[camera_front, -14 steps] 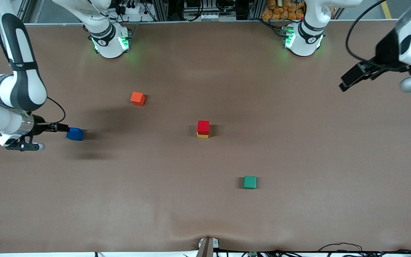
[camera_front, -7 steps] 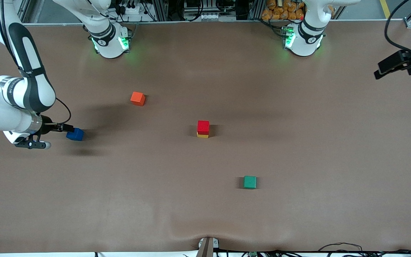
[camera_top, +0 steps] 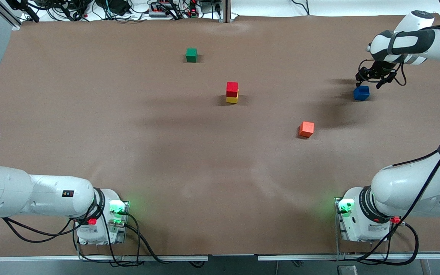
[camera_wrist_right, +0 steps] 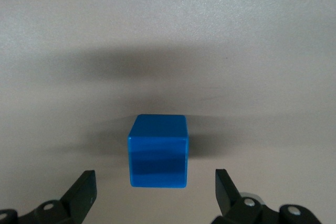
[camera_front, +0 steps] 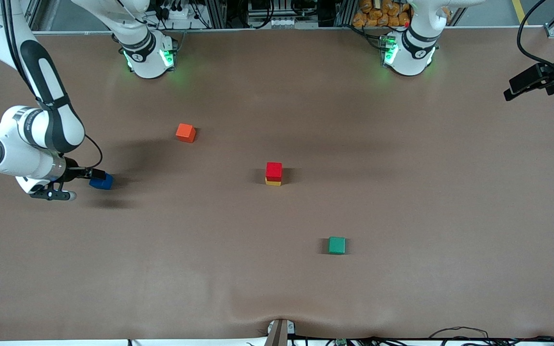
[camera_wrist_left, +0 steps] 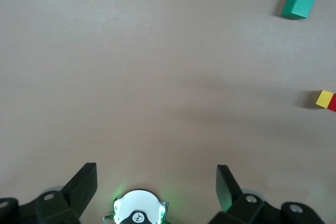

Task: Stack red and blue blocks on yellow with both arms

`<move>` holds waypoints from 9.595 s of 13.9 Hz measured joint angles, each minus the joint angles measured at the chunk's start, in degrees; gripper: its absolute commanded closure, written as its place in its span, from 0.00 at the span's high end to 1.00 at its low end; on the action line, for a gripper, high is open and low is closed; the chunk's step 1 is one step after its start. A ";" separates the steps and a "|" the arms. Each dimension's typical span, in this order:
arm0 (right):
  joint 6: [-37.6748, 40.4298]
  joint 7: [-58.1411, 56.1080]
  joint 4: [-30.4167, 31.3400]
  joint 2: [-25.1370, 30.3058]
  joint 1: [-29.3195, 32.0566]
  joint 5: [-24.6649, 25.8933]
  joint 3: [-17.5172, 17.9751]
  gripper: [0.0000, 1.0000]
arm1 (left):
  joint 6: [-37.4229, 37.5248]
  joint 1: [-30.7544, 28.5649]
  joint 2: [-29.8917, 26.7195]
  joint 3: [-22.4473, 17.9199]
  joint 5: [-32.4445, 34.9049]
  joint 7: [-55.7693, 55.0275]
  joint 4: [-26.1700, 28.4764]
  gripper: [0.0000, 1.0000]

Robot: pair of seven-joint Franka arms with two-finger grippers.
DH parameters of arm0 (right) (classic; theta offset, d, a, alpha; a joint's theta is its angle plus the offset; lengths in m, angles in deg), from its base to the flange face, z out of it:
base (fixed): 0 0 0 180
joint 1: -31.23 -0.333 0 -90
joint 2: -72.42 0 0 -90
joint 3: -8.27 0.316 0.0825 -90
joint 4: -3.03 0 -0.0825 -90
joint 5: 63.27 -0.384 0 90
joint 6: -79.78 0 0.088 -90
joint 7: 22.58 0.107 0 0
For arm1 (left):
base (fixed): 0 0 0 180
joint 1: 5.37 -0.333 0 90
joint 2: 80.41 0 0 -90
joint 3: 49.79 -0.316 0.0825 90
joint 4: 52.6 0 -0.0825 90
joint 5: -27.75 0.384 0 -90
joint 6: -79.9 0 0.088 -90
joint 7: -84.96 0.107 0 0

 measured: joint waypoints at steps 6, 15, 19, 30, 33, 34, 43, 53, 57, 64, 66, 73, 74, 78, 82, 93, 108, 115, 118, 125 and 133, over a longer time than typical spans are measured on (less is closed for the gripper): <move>-2.66 0.00 1.38 -1.14 0.04 0.00 -0.02 0.95 | -1.54 -0.07 1.08 0.01 0.29 -0.19 -0.81 1.00; -5.45 0.00 2.98 -1.35 0.07 0.00 -0.02 0.08 | -1.30 -0.09 1.63 0.02 0.30 -0.23 -3.32 1.00; -4.82 -2.01 3.06 -1.25 0.08 0.00 -0.03 0.00 | -1.07 -0.08 1.64 0.13 0.30 -0.23 -3.36 1.00; 15.91 -5.39 -7.73 2.22 -1.54 -0.51 1.33 0.00 | -0.18 -0.07 1.63 0.41 0.30 -0.23 -3.42 1.00; 20.83 -5.39 -11.70 2.68 -3.78 -1.83 1.49 0.00 | 0.04 -0.02 1.63 0.51 0.30 -0.23 -3.44 1.00; 22.69 -5.39 -13.14 2.72 -4.14 -2.43 1.49 0.00 | 0.06 -0.01 1.63 0.52 0.30 -0.23 -3.44 1.00; 47.13 -5.34 -34.47 3.84 -6.86 -5.20 1.54 0.00 | 0.23 0.00 1.63 0.55 0.30 -0.24 -3.45 1.00; 48.77 17.85 -41.47 4.00 -23.29 -7.54 1.82 0.00 | 0.26 0.01 1.63 0.58 0.30 -0.26 -3.46 1.00; 45.04 27.05 -46.79 -1.16 -27.96 -9.68 1.82 0.00 | 0.26 -0.01 1.63 0.56 0.30 -0.28 -3.50 1.00; 35.43 38.68 -49.28 -8.72 -38.61 -10.29 1.82 0.00 | 0.26 -0.12 1.63 0.46 0.30 -0.30 -3.58 1.00; 33.68 40.19 -49.42 -10.39 -40.22 -10.30 1.82 0.00 | 0.26 -0.12 1.63 0.46 0.30 -0.30 -3.58 1.00; 27.18 46.04 -49.81 -16.51 -46.06 -10.33 1.82 0.00 | 0.28 -0.12 1.63 0.47 0.30 -0.30 -3.58 1.00; 26.26 47.04 -49.86 -17.17 -46.67 -10.33 1.81 0.00 | 0.30 -0.12 1.63 0.47 0.30 -0.30 -3.58 1.00; 24.50 48.94 -49.99 -18.86 -48.19 -10.33 1.80 0.00 | 0.37 -0.14 1.63 0.46 0.30 -0.30 -3.58 1.00; 23.80 49.39 -50.02 -20.36 -49.89 -10.33 1.79 0.00 | 0.37 -0.15 1.63 0.46 0.30 -0.31 -3.58 1.00; 23.57 49.42 -50.03 -22.10 -52.32 -10.31 1.75 0.00 | 0.70 -0.12 1.63 0.50 0.30 -0.30 -3.58 1.00; 22.61 49.42 -50.04 -22.63 -52.92 -9.13 1.32 0.00 | 0.70 -0.09 1.63 0.57 0.30 -0.25 -3.77 1.00; 23.04 49.51 -50.04 -22.62 -52.92 -8.91 1.21 1.00 | 0.70 -0.10 1.63 0.52 0.30 -0.24 -3.93 1.00; 23.18 49.83 -49.73 -22.68 -52.94 -8.91 1.21 1.00 | 0.70 -0.18 1.63 0.43 0.30 -0.22 -3.93 1.00; 30.26 49.91 -52.24 -22.06 -51.62 -8.91 0.04 1.00 | 0.70 -0.20 1.63 0.44 0.30 -0.22 -4.56 1.00; 41.75 49.84 -55.45 -14.99 -41.31 -10.98 -0.03 1.00 | 0.86 -0.02 1.77 2.09 0.88 -0.22 -4.01 1.00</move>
